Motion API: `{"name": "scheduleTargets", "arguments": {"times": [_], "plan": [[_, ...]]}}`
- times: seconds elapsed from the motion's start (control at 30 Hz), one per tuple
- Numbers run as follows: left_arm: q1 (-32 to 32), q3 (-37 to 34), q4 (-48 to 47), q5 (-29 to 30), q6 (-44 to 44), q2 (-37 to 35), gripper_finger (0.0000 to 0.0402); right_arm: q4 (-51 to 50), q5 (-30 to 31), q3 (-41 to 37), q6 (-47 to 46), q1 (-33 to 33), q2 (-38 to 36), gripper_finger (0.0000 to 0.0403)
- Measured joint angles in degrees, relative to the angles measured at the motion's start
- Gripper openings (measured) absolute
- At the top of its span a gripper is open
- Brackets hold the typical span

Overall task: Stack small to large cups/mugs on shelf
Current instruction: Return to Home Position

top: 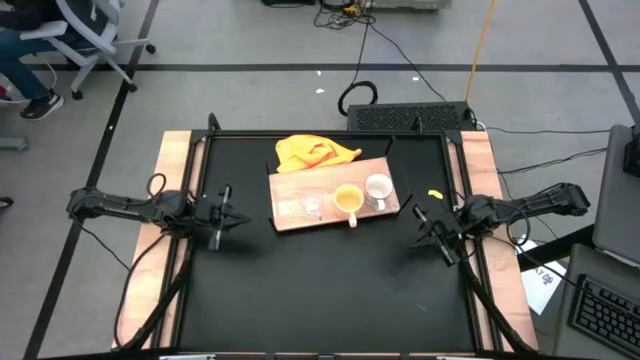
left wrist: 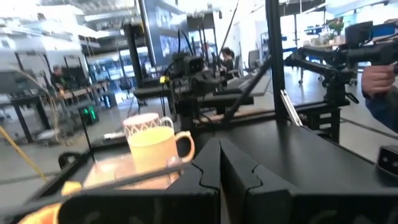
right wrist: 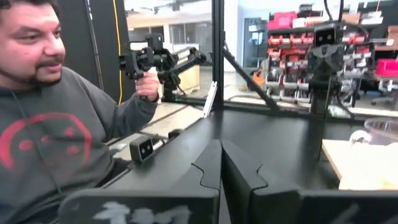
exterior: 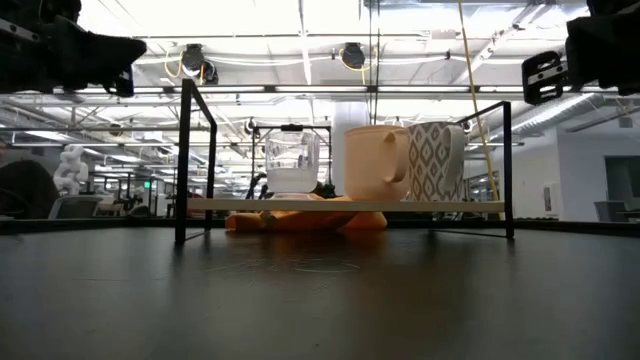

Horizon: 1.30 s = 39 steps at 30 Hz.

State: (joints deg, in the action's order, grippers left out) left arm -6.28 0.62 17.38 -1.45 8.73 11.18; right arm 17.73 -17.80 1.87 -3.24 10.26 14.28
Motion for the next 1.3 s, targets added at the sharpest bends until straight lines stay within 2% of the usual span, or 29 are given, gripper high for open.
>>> {"name": "scheduleTargets", "arguments": {"times": [0.1,0.37,0.53,0.83,1.1,1.3], "plan": [[0.0,0.0,0.9,0.0,0.6,0.0,0.0001,0.9,-0.1,0.0,0.0,0.0,0.0,0.0],[0.0,0.0,-6.9,-3.5,-2.0,0.0,0.0,-1.1,-0.6,0.0,0.1,0.0,0.0,0.0],[-0.2,0.0,-6.7,-3.8,-2.1,0.0,0.0,-2.6,-3.4,0.0,2.3,0.0,0.0,0.0],[-0.2,0.0,-6.4,-4.3,-3.6,0.0,0.001,-1.3,-3.5,0.0,0.5,0.0,0.0,0.0],[-0.2,0.0,-6.4,-2.7,-6.3,0.0,0.0002,-1.2,-3.5,0.0,-0.8,0.0,0.0,0.0],[-0.2,0.0,-6.5,-2.6,-6.0,0.0,0.0022,-1.3,-3.5,0.0,-0.7,0.0,0.0,0.0]]}}
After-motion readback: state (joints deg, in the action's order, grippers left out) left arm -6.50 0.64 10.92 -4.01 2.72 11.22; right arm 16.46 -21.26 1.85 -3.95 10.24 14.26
